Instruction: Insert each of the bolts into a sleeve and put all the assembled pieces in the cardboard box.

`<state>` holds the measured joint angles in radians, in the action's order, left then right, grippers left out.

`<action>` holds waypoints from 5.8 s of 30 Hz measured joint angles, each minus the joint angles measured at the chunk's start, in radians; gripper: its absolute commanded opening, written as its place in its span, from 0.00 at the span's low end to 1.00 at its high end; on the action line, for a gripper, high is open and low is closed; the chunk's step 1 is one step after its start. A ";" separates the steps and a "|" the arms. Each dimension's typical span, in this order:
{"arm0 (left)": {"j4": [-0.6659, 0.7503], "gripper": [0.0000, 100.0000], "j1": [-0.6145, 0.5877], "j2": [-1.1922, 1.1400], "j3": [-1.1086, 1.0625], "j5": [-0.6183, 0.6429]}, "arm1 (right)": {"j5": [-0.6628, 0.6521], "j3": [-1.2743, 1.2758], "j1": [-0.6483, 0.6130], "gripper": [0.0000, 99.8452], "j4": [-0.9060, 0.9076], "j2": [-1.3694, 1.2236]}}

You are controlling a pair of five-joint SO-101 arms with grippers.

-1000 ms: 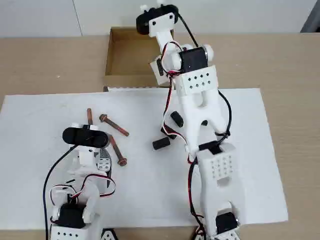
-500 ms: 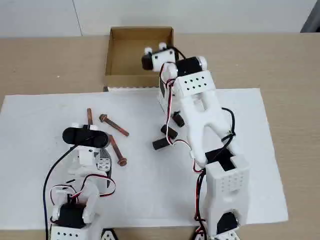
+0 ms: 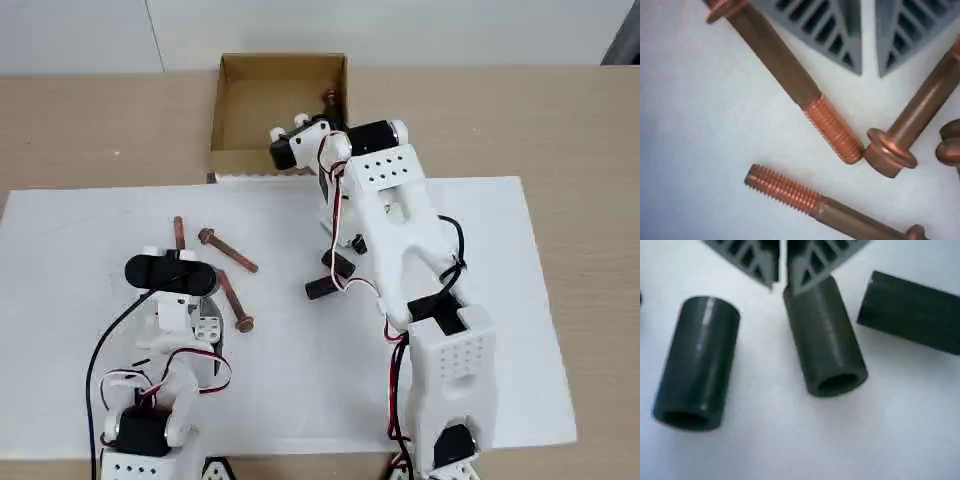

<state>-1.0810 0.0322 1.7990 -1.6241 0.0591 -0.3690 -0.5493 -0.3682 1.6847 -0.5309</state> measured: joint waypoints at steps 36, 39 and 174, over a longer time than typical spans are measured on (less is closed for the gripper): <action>0.000 0.01 0.000 0.000 0.000 0.000 | -0.098 0.000 0.044 0.13 -0.109 -0.147; 0.000 0.01 0.000 0.000 0.000 0.000 | -0.100 -0.002 0.044 0.12 -0.112 -0.173; -0.114 0.01 -0.026 -2.182 1.534 0.819 | 0.046 1.040 0.106 0.00 -0.129 0.918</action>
<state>-1.1945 0.0061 -0.3828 -0.0898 0.8784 -0.3230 0.4910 -0.2624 1.5558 0.3867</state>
